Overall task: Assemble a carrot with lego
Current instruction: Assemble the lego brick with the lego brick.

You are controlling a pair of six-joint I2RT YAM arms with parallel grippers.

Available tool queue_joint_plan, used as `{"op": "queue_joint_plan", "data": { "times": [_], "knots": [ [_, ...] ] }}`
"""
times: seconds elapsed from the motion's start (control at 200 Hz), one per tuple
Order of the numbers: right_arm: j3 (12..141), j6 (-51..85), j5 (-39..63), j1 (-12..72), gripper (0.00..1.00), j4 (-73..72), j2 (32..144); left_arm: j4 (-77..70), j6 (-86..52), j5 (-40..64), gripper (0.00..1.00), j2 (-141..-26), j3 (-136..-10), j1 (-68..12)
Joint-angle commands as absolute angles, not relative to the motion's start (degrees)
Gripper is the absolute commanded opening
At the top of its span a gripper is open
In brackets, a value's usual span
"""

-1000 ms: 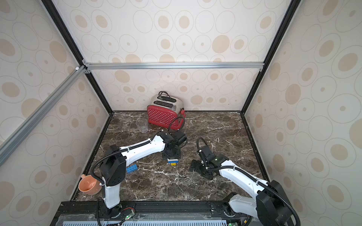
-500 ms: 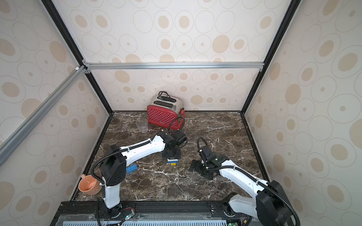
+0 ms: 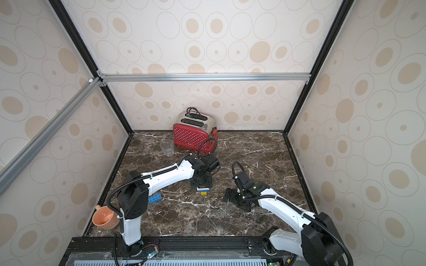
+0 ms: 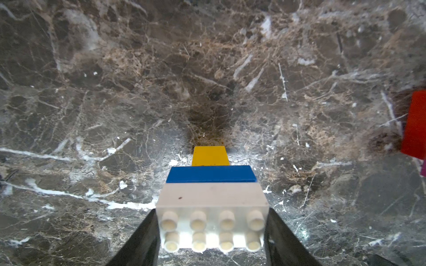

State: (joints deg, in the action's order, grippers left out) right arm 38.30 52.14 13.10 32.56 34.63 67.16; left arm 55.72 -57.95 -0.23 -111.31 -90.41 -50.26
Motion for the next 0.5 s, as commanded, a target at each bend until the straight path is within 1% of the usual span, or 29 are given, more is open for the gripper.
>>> {"op": "queue_joint_plan", "data": {
  "times": [0.0, 0.331, 0.356, 0.441, 0.496],
  "knots": [
    [38.57, 51.93, 12.48, 32.16, 0.99, 36.37, 66.64, 55.12, -59.59, 2.59, 0.45, -113.02, -88.43, -50.8],
    [39.53, 51.43, 12.39, 31.93, 0.99, 36.94, 67.2, 58.59, -57.23, 1.32, 0.44, -114.18, -89.95, -50.86],
    [39.61, 51.42, 12.35, 31.95, 0.99, 36.98, 67.17, 58.8, -57.09, 1.32, 0.45, -114.17, -90.08, -50.89],
    [39.73, 51.33, 12.24, 31.92, 0.99, 36.94, 67.23, 59.56, -56.56, 0.93, 0.53, -114.22, -90.99, -50.83],
    [40.07, 51.32, 12.17, 31.87, 0.99, 37.06, 67.31, 60.04, -56.13, 0.64, 0.57, -114.41, -91.8, -50.82]
  ]
}}
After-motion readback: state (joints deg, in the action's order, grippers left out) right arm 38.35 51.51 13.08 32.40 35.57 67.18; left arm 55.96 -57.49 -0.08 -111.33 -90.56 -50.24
